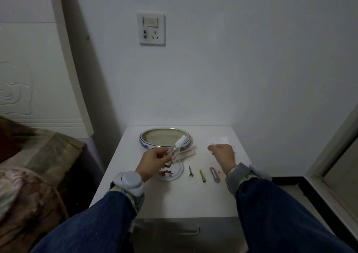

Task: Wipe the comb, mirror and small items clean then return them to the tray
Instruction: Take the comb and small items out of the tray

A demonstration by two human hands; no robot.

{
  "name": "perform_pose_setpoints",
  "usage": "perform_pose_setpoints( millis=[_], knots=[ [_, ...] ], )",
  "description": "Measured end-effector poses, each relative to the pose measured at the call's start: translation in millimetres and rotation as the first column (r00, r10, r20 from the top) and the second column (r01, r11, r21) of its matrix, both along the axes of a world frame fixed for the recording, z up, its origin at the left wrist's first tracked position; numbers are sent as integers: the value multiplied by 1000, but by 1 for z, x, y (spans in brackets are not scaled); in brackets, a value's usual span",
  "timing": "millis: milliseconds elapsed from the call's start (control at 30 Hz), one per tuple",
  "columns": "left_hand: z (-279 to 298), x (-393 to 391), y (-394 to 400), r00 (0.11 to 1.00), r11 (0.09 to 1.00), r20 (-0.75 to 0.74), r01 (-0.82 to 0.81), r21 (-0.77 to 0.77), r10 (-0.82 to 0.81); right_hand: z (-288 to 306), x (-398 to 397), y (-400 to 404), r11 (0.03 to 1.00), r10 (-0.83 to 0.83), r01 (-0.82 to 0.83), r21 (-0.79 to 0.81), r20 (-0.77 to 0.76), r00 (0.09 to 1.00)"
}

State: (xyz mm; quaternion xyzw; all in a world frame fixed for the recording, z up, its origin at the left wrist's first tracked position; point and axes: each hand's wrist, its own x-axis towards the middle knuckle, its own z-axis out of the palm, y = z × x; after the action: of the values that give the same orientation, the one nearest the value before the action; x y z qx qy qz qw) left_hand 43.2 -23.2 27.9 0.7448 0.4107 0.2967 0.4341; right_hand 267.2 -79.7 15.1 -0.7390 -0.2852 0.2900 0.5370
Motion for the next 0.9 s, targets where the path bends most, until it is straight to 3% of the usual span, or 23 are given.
perform_pose_setpoints(
  millis=[233,300,400,633,733,800,900],
  knots=[
    [-2,-2,4,999,999,21,-43,-10,43,-12,4,4,945,119,-56,-322,180,976],
    [-3,-2,4,998,999,31,-46,-26,46,-13,4,4,935,147,-73,-346,192,970],
    [-5,-3,6,998,998,12,-60,-10,60,-17,4,7,957,177,-130,-259,165,970],
    [-4,-2,5,998,998,11,-60,5,60,-17,4,3,973,110,-78,-218,138,984],
    [-2,0,1,997,997,7,-78,13,77,-6,-8,2,1000,1,-3,9,166,986],
    [0,4,-2,997,997,22,-75,4,74,5,-19,2,988,95,-96,120,11,995],
    [4,12,-8,998,999,47,-44,-10,45,14,-36,0,932,353,-340,124,-98,931]
  ],
)
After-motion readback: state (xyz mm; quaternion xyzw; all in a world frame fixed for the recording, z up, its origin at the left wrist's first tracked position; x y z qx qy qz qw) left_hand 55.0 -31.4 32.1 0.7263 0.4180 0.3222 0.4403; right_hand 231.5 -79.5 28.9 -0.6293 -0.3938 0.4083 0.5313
